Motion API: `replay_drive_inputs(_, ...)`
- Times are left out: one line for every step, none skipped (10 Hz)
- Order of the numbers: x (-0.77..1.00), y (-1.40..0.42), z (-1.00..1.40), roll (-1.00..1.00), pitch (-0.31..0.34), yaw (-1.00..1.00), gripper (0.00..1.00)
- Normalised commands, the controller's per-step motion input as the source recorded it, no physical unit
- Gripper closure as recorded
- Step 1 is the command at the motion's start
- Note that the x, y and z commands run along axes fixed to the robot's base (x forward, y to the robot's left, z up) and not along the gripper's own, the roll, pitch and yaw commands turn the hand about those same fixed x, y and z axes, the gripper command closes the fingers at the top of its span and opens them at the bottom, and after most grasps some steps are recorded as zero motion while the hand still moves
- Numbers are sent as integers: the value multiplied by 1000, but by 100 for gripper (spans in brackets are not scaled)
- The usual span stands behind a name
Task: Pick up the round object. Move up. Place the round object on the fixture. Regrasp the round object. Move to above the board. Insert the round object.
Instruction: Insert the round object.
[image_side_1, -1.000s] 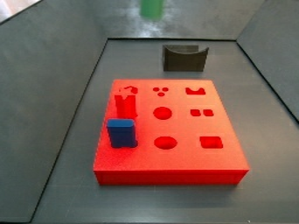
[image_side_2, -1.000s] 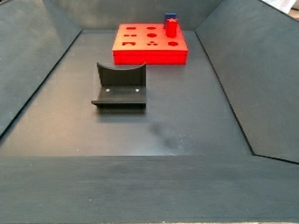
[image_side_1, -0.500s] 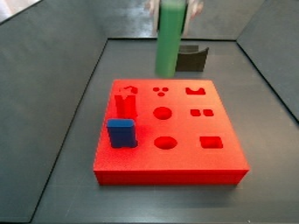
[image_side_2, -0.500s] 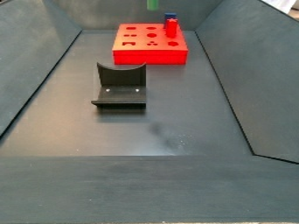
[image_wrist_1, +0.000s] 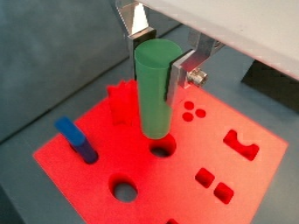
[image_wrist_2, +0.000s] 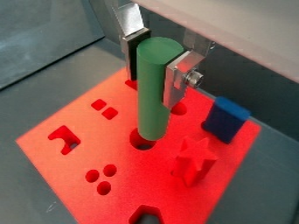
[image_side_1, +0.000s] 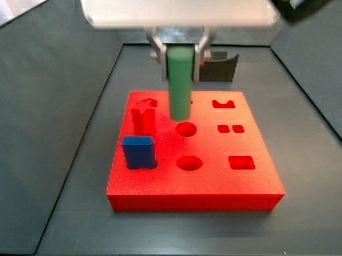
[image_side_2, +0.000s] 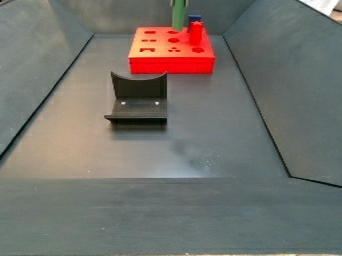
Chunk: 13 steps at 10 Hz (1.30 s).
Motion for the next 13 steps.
replay_drive_inputs(477,0,-440,59,-40,0,100)
replay_drive_inputs(451,0,-423,66,-16,0,100)
replay_drive_inputs(109,0,-277,107,0,23,100)
replay_drive_inputs(0,0,-177,77,0,57,100)
replay_drive_inputs(0,71,-89,73,0,46,100)
replay_drive_inputs(-180,149,-51,11,0,0,100)
replay_drive_inputs(-234,0,-137,24,-36,0,100)
replay_drive_inputs(0,0,-194,0,-21,49,100)
replay_drive_inputs(46,-26,-257,14,0,23,100)
replay_drive_inputs(0,-191,-326,130,0,0,100)
replay_drive_inputs(0,-114,-360,97,0,0,100)
replay_drive_inputs(0,-229,-420,154,19,0,100)
replay_drive_inputs(283,-131,-500,179,20,0,100)
